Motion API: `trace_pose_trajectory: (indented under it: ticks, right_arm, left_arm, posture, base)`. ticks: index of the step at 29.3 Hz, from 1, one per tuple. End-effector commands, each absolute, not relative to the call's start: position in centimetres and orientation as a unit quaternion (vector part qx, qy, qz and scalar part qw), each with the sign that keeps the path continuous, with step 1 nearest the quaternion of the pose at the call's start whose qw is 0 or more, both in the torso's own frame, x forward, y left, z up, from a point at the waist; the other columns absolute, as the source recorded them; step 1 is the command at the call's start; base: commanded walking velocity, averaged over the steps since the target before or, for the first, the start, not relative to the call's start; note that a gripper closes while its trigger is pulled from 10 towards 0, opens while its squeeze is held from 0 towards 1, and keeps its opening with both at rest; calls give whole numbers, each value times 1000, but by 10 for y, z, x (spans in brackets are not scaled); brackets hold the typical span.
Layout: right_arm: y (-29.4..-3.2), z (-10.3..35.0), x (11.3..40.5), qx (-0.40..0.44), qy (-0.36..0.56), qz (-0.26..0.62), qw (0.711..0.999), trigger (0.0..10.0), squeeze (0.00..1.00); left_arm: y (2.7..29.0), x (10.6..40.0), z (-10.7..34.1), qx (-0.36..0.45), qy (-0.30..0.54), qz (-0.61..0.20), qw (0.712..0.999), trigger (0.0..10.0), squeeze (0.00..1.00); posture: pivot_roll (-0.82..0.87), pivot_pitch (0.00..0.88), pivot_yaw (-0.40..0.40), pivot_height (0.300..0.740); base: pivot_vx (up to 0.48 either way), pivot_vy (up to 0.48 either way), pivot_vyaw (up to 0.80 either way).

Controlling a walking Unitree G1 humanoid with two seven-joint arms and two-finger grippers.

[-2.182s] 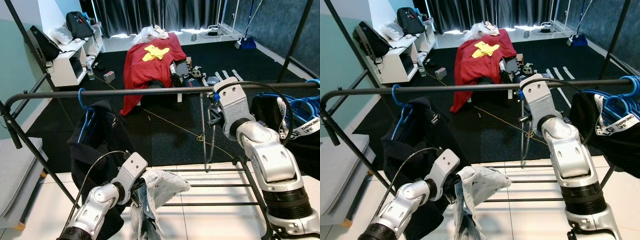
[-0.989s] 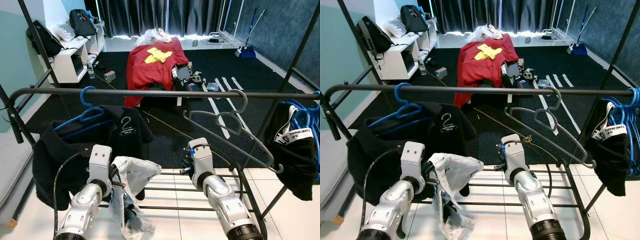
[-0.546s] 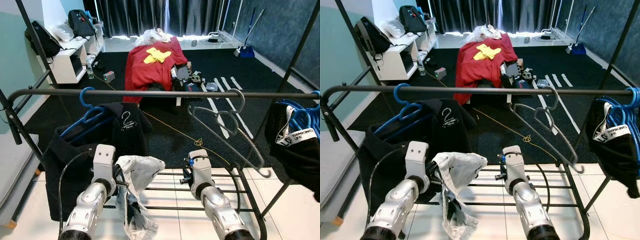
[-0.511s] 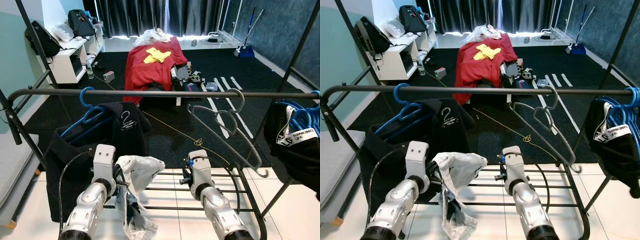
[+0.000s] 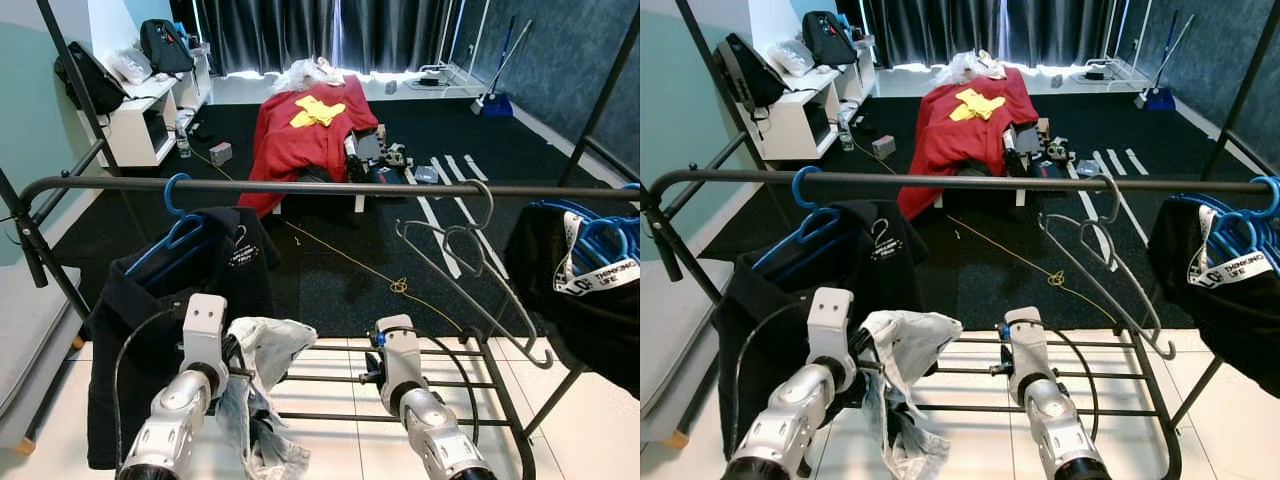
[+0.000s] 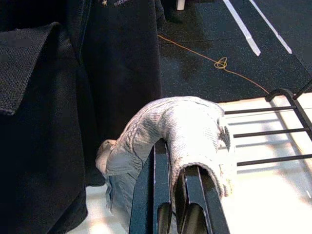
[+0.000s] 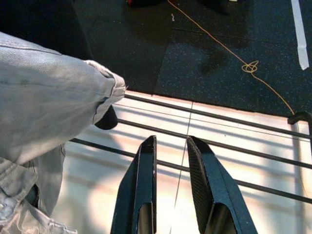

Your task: Hang hanger

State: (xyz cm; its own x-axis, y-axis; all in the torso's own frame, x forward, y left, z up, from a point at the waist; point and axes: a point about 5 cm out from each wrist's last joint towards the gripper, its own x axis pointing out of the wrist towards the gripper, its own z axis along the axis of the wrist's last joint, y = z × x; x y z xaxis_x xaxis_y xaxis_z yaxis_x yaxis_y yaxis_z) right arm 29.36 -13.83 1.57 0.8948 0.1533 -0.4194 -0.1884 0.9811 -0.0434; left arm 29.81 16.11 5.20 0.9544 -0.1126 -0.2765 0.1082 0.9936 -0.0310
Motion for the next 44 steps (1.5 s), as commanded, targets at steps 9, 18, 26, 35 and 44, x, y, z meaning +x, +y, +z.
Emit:
trace_pose_trajectory:
  ticks: [9, 18, 26, 35, 44]
  right_arm:
    - [-138, 12, 296, -53, 225, 93, 968, 10000, 0]
    - [-134, 7, 293, -54, 234, 96, 966, 10000, 0]
    - [-132, 8, 294, -48, 231, 96, 967, 10000, 0]
    - [-128, 6, 293, -37, 239, 96, 966, 10000, 0]
    - [-128, 2, 291, -46, 251, 98, 962, 10000, 0]
  left_arm:
    - [154, 296, 47, 0, 150, -72, 986, 10000, 0]
    - [156, 291, 41, 2, 160, -75, 984, 10000, 0]
    - [155, 293, 43, -1, 158, -75, 985, 10000, 0]
    - [157, 291, 40, 9, 167, -85, 982, 10000, 0]
    - [155, 291, 39, 20, 178, -107, 978, 10000, 0]
  posture:
    - [70, 0, -6, 740]
    - [68, 0, 1, 740]
    - [69, 0, 2, 740]
    - [78, 0, 14, 740]
    - [73, 0, 25, 740]
  base:
    - [0, 0, 0]
    - [0, 0, 0]
    - [0, 0, 0]
    - [0, 0, 0]
    - [0, 0, 0]
